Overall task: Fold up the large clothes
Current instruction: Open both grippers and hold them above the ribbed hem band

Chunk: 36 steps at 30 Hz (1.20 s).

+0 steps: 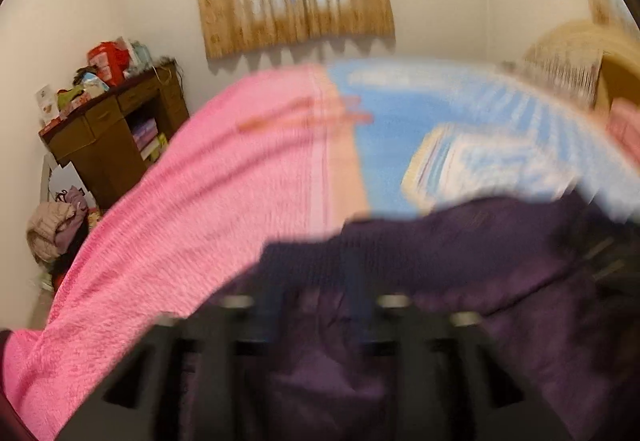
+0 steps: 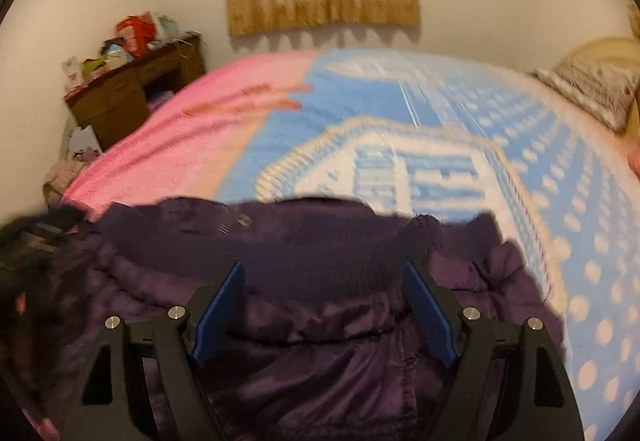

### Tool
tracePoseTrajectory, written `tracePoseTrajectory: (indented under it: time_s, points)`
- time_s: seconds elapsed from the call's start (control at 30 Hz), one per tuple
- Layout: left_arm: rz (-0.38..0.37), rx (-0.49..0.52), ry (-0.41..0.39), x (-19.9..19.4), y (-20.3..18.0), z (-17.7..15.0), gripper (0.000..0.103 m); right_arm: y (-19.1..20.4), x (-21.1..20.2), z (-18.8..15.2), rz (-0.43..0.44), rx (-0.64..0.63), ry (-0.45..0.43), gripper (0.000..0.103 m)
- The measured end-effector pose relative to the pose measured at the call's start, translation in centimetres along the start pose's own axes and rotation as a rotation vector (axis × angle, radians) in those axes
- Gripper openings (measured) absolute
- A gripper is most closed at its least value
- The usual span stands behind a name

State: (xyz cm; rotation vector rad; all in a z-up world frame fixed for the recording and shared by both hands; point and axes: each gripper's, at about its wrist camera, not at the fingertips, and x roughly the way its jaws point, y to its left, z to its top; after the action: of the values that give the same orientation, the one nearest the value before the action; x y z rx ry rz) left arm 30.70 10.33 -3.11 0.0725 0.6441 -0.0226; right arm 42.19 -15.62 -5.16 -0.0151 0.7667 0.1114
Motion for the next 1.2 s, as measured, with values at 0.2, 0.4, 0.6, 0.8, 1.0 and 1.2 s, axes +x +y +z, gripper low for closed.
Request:
tracePoseTrajectory:
  time_s: [0.2,0.4,0.6,0.8,1.0,1.2]
  points:
    - [-0.150,-0.064,-0.084,-4.0,-3.2,2.7,0.087,0.6,0.4,-1.1,-0.030,-0.014,-0.005,0.084]
    - [-0.031,-0.134,-0.023,1.7,-4.0,-0.4,0.087,-0.8,0.8,-1.6,0.014,0.063,-0.015,0.085]
    - [0.005,-0.169,-0.014,3.0,-4.2,-1.4,0.087,0.0,1.4,-1.6,-0.037,0.023,-0.001,0.087]
    - [0.044,-0.108,-0.022,3.0,-5.4,-1.7,0.091,0.8,1.8,-1.7,-0.091,-0.022,0.008,0.089]
    - [0.034,-0.117,0.045,4.3,-5.1,-1.6,0.094,1.7,2.7,-1.7,-0.145,-0.074,0.052,0.092]
    - [0.024,-0.132,0.048,4.2,-4.8,-1.7,0.095,1.8,3.1,-1.8,-0.156,-0.082,0.071,0.093]
